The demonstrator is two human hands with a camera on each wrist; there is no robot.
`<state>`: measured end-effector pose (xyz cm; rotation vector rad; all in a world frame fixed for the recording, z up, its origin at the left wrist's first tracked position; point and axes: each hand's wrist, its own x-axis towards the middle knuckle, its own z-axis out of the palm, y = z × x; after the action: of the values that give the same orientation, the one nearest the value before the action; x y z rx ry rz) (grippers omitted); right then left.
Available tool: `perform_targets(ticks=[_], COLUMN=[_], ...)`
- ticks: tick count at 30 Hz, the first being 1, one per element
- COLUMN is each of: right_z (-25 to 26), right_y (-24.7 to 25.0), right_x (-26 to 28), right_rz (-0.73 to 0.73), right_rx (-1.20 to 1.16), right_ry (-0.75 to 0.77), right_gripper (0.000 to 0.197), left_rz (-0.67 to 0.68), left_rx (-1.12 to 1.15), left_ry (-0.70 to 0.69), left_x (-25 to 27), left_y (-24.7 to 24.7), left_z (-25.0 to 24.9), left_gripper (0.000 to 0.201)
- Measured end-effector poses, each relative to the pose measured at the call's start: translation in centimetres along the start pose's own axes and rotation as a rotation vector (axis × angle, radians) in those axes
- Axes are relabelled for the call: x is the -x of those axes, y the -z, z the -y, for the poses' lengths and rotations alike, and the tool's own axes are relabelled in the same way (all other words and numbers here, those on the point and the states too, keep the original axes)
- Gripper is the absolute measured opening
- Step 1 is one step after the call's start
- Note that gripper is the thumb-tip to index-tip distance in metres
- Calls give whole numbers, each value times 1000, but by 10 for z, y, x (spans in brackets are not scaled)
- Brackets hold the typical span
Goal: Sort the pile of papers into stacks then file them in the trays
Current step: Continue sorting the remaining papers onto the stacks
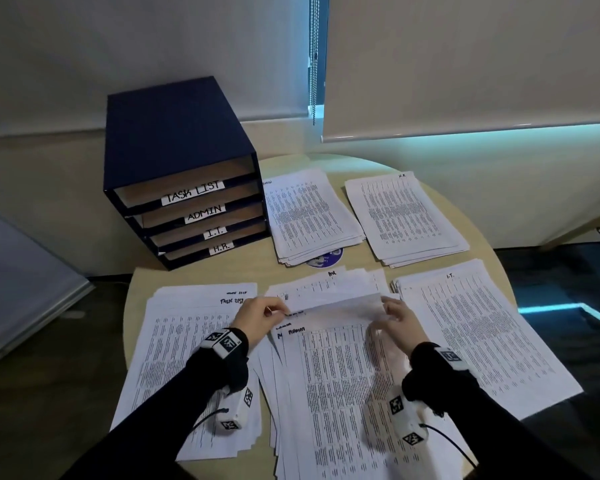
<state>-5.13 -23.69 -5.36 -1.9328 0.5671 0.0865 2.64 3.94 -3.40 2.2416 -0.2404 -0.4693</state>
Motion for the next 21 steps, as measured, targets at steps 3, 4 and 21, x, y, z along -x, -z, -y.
perform_targets(ticks=[3,4,21], right_z=[3,4,-5], right_y=[0,0,13], right_x=[3,3,10], right_rz=[26,36,22], right_rx=[-57,-70,-168], right_ry=[-18,-28,-91], right_gripper=[24,23,45], left_rz=[136,172,41], left_rx=[31,13,-454], left_ry=[55,54,-70], left_x=[-1,0,-16], left_y=[2,2,2], left_z=[5,3,-7], left_gripper=[22,22,16])
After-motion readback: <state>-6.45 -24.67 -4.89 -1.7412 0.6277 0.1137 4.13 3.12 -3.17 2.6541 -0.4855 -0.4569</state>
